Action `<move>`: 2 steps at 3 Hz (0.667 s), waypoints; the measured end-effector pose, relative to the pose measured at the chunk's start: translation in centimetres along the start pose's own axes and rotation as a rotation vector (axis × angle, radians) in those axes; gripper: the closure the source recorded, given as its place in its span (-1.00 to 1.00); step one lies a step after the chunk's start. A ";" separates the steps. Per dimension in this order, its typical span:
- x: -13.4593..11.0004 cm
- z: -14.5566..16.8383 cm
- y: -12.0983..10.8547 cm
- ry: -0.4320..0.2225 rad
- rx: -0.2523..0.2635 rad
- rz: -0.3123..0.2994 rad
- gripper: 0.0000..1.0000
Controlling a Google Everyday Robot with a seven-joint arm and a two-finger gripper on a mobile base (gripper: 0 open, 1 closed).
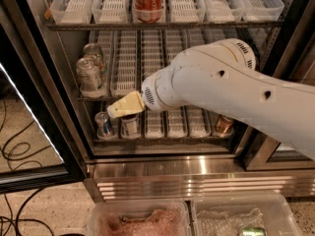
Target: Pick 7up can from middle shelf of fridge
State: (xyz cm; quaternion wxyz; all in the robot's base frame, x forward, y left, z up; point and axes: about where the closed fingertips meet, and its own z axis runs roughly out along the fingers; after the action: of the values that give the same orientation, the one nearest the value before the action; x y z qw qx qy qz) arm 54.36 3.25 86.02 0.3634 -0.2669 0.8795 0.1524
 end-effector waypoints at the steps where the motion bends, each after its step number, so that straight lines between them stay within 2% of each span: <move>1: -0.5 0.4 -0.4 -0.031 0.030 0.027 -1.00; 2: -0.8 0.4 -0.6 -0.042 0.042 0.076 -1.00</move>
Offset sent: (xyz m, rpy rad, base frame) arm 0.0060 0.0008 0.0004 0.0120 -0.0184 -0.0329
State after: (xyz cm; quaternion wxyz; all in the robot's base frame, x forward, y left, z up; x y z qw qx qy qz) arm 55.41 3.25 86.29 0.3811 -0.2226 0.8842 0.1532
